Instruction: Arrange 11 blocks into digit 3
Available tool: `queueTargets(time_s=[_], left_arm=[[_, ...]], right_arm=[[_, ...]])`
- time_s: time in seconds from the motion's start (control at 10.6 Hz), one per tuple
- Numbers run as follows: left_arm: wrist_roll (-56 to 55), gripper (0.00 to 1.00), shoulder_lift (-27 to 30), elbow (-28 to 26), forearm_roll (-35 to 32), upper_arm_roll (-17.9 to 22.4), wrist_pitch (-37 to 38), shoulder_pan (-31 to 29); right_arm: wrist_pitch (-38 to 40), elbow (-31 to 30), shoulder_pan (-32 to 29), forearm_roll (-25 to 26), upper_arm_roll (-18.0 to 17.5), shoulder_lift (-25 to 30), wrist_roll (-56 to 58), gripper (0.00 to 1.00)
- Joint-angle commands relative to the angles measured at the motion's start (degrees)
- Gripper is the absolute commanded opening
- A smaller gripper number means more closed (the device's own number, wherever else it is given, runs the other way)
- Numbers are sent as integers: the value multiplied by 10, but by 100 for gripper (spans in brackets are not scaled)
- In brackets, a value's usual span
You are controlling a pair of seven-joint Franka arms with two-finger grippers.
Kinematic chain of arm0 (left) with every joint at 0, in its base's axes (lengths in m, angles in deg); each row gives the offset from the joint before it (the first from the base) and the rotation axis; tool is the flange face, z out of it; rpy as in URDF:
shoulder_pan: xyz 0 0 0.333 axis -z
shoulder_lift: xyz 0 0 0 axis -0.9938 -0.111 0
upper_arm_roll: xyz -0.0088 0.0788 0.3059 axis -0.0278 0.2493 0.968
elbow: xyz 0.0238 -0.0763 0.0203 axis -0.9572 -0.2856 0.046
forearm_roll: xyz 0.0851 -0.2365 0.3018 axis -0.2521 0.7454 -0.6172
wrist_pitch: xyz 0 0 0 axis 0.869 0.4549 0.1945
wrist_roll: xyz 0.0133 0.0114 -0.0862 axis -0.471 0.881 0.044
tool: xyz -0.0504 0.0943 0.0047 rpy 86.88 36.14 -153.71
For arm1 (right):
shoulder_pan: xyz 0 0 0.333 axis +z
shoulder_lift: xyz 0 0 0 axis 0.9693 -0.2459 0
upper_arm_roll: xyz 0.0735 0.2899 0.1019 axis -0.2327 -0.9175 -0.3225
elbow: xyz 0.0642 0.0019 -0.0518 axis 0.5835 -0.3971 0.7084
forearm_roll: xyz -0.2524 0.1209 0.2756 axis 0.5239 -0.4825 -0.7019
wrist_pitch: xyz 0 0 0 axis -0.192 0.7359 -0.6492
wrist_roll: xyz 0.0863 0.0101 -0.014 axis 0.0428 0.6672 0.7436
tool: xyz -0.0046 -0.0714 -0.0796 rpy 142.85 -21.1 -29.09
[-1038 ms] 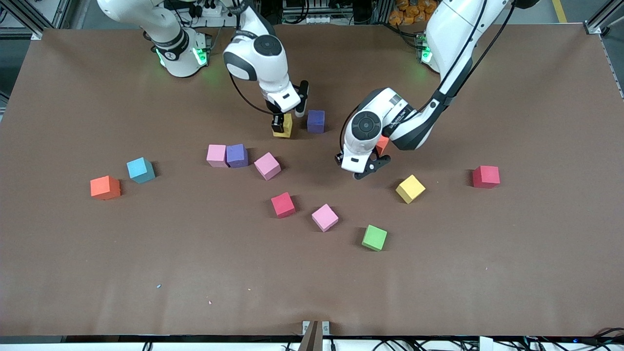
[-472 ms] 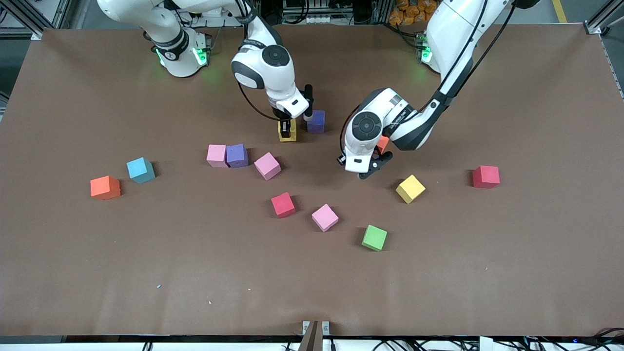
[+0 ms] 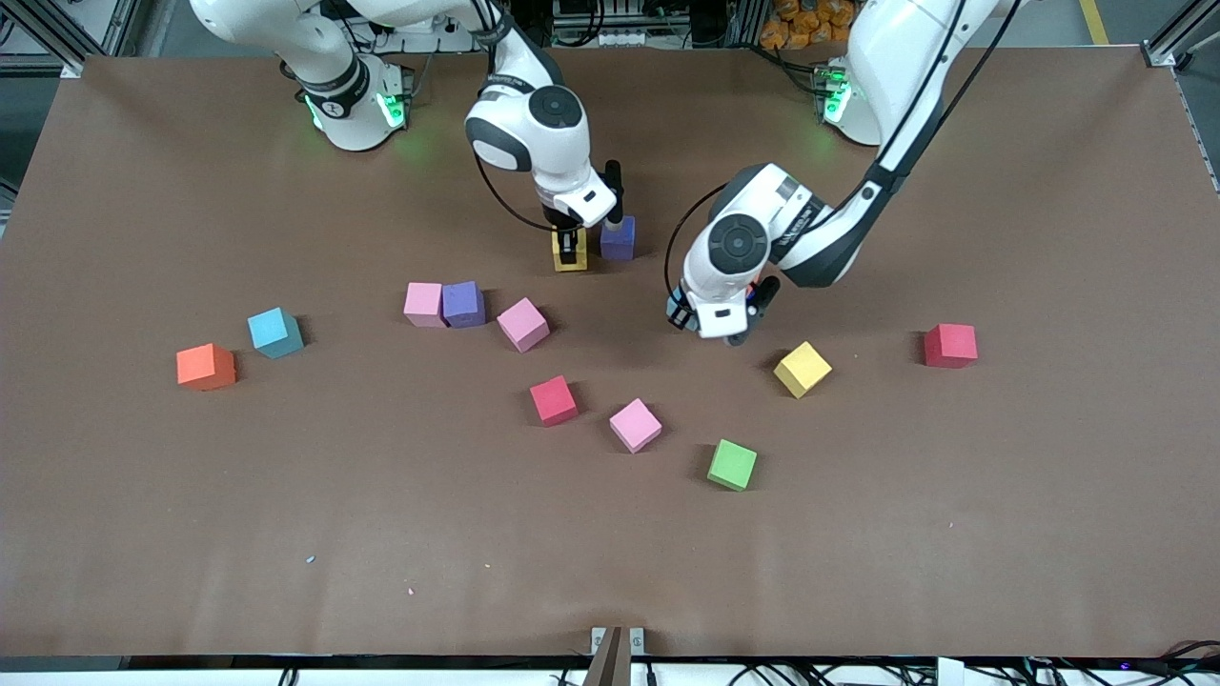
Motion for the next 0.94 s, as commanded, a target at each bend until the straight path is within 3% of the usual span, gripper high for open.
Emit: queueTargets(time_s=[0.0, 0.38, 0.85], left_arm=[[-67, 6, 21, -24, 18, -8, 5, -13], [-94, 6, 27, -33, 64, -8, 5, -18], [-202, 7, 46, -64, 64, -18, -27, -2]], right_arm=[[12, 18, -2, -5, -11, -12, 4, 0], [11, 24, -1, -12, -11, -22, 3, 0], [12, 30, 3, -34, -21, -30, 2, 0]])
